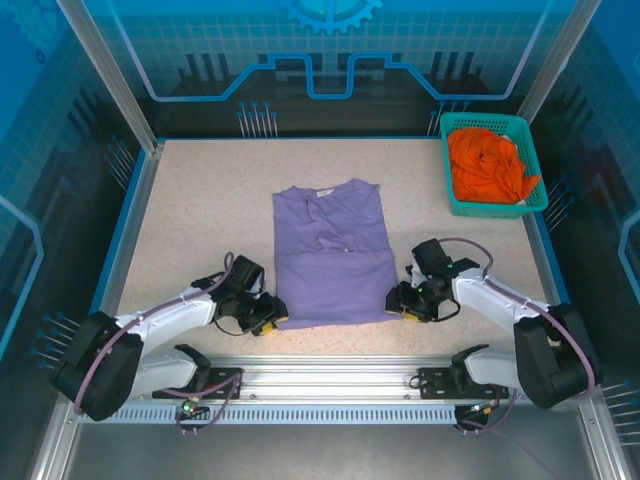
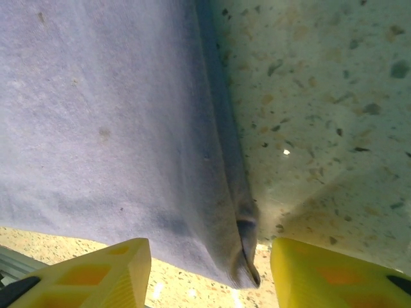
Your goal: Fold and stack the t-shirts
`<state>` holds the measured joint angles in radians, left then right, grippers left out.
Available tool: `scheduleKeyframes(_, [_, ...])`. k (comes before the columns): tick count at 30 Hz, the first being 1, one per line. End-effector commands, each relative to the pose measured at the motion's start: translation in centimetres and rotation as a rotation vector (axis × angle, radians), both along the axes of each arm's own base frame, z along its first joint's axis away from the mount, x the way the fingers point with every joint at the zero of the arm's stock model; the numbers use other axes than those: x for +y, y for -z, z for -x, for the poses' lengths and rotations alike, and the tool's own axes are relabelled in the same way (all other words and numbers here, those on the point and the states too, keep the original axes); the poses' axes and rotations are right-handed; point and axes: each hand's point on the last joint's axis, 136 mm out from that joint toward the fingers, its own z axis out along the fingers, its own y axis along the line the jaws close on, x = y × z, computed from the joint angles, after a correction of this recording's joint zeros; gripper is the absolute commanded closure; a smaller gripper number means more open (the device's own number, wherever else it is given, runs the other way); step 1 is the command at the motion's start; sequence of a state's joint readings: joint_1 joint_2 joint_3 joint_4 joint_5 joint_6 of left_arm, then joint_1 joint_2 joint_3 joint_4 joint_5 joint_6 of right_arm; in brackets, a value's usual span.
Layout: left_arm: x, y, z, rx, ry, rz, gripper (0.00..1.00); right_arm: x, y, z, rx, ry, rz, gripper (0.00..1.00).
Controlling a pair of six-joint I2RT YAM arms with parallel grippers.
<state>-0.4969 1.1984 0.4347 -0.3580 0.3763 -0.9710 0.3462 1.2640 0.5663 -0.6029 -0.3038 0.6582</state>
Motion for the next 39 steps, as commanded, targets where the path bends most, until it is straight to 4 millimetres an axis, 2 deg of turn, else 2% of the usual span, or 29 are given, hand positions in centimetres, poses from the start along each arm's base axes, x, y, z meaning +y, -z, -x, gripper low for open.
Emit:
scheduleKeyframes(1, [-0.2, 0.7, 0.7, 0.040, 0.002, 0.007, 0.60, 0.7, 0.6, 0.6, 0.032, -0.018, -0.030, 0.51])
scheduleKeyframes(4, [-0.1, 0.9, 0.8, 0.043, 0.006, -0.008, 0.68, 0.8, 1.0, 0.5, 0.038, -0.018, -0.028, 0.64])
scheduleKeyframes(6, [-0.2, 1.0, 0.8, 0.041, 0.008, -0.011, 0.78, 0.6, 1.3, 0.6, 0.045, -0.015, -0.018, 0.71])
scheduleKeyframes(8, [-0.1, 1.2, 0.7, 0.041, 0.011, -0.026, 0.97, 0.4, 1.6, 0.7, 0.054, -0.013, -0.006, 0.81])
scheduleKeyframes(9, [0.0, 1.3, 0.7, 0.042, 0.013, -0.037, 1.00, 0.3, 1.7, 0.8, 0.058, -0.013, 0.002, 0.85])
scheduleKeyframes(14, [1.1, 2.0, 1.5, 0.074, 0.042, -0.102, 1.00, -0.5, 2.6, 2.5, 0.101, -0.011, 0.041, 1.00])
scheduleKeyframes(19, [3.2, 1.7, 3.1, 0.088, 0.074, -0.203, 1.00, -0.2, 2.7, 4.7, 0.111, -0.058, 0.114, 1.00])
scheduleKeyframes(24, [4.2, 0.4, 4.7, 0.095, 0.064, -0.208, 1.00, 0.4, 3.1, 7.6, 0.154, -0.079, 0.127, 1.00])
scheduleKeyframes(29, [5.0, -0.4, 6.9, 0.124, 0.017, -0.182, 1.00, 0.1, 2.8, 10.2, 0.160, -0.094, 0.157, 1.00])
scheduleKeyframes(34, [4.9, -0.4, 8.1, 0.134, -0.019, -0.122, 1.00, 0.1, 1.7, 11.2, 0.133, -0.069, 0.121, 1.00])
scheduleKeyframes(39, [4.1, -2.4, 7.1, 0.080, -0.032, -0.070, 1.00, 0.5, -1.3, 10.0, 0.029, -0.045, 0.061, 1.00])
